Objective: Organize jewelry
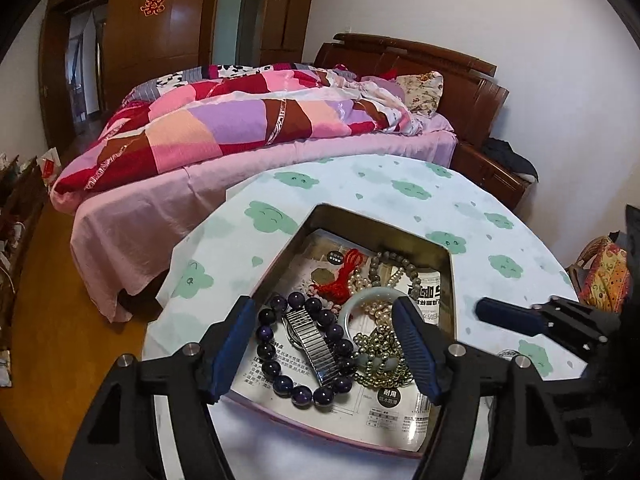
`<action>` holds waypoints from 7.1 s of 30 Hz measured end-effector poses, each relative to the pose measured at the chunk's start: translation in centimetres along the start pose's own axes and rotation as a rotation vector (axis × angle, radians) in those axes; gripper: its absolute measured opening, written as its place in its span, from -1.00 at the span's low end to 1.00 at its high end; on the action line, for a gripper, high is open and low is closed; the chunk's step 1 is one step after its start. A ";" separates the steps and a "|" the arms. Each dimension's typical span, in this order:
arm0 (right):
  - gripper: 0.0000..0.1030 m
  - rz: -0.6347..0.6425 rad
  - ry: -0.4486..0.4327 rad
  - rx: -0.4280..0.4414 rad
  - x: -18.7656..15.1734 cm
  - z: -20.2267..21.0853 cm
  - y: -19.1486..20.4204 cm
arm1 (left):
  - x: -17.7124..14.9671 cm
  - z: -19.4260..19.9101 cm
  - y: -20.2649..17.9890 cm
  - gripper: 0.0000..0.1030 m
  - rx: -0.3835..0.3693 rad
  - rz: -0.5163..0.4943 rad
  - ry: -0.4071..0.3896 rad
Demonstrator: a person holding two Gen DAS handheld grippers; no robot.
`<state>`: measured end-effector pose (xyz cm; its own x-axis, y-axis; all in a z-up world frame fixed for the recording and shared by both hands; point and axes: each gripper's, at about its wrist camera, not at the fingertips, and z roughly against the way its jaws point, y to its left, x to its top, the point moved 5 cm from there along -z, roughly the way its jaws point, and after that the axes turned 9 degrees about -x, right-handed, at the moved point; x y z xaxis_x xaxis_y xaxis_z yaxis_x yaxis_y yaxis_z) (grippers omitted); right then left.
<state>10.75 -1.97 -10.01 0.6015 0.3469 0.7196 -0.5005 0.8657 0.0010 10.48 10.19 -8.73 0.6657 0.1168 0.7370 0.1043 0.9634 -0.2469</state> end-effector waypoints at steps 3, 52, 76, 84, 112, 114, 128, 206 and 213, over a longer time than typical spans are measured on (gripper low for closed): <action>0.19 -0.016 -0.008 -0.036 -0.5 0.7 -1.5 | -0.1 0.0 -0.1 0.37 0.023 0.004 0.003; -0.88 -0.202 0.135 -0.352 -9.4 2.3 -15.3 | -6.5 -2.5 -17.2 0.37 -0.149 -0.362 0.150; -0.52 -0.215 0.121 -0.254 -9.1 2.1 -15.6 | -9.1 -7.1 -18.7 -0.71 -0.178 -0.405 0.319; -0.47 -0.100 0.128 -0.292 -9.3 2.1 -14.3 | -8.3 -7.5 -16.5 -0.70 -0.091 -0.380 0.274; -0.89 -0.190 -0.045 -0.291 -5.8 6.8 -14.6 | -4.4 -1.6 -16.6 -0.90 -0.104 -0.374 0.042; -0.89 -0.190 -0.059 -0.286 -5.3 7.3 -14.4 | -4.0 -1.0 -16.4 -0.90 -0.104 -0.367 0.030; -0.89 -0.218 -0.131 -0.223 -2.7 8.3 -12.1 | -1.4 2.0 -12.4 -0.90 -0.058 -0.265 -0.031; 0.19 -0.119 -0.105 -0.180 1.5 3.6 -4.8 | 1.2 4.0 0.4 0.31 0.107 -0.003 -0.097; 0.22 -0.124 -0.123 -0.186 1.7 4.2 -5.0 | 1.3 4.2 0.1 0.31 0.110 -0.010 -0.102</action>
<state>11.69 -7.18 -5.88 0.5654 0.1973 0.8009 -0.2978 0.9543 -0.0249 8.22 11.47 -5.18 0.5863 0.1259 0.8002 0.0252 0.9845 -0.1733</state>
